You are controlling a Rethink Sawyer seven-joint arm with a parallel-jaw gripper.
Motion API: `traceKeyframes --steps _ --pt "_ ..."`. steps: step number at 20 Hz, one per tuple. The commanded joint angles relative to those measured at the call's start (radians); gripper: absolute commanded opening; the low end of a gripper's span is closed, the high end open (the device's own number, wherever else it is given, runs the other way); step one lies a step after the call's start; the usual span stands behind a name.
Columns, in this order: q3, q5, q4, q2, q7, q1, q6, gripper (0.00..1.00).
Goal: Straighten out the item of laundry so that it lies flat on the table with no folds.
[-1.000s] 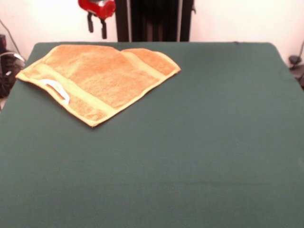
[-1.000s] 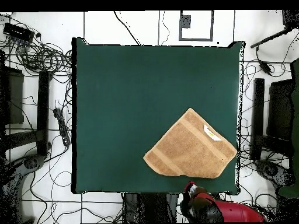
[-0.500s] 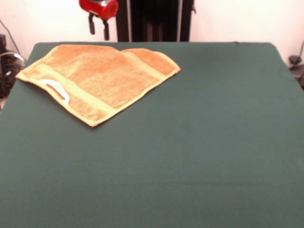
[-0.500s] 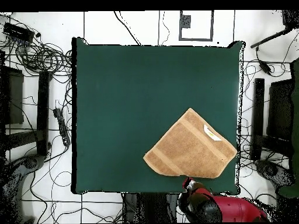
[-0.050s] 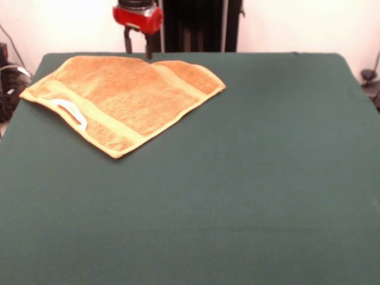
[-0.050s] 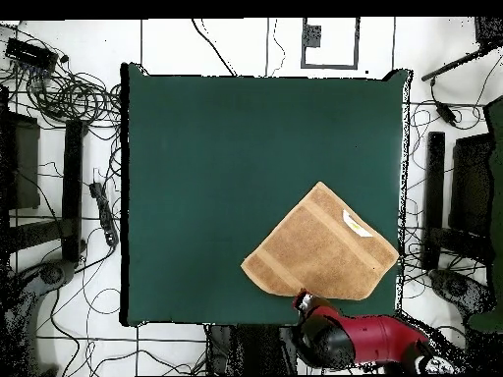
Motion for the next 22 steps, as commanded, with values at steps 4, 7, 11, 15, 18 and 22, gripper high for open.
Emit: traceKeyframes --steps 4,7,11,15,18,22 --pt "0.116 -0.014 -0.143 0.071 -0.032 0.021 0.007 1.0" --pt "0.126 -0.015 -0.161 0.078 -0.042 0.014 0.014 1.0" --pt "0.145 -0.026 -0.191 0.108 -0.062 -0.008 0.022 1.0" --pt "0.178 -0.018 -0.188 0.089 -0.095 -0.032 0.066 1.0" --pt "0.211 0.006 -0.165 0.034 -0.13 -0.052 0.131 1.0" --pt "0.236 -0.008 -0.169 0.026 -0.132 -0.06 0.131 1.0"
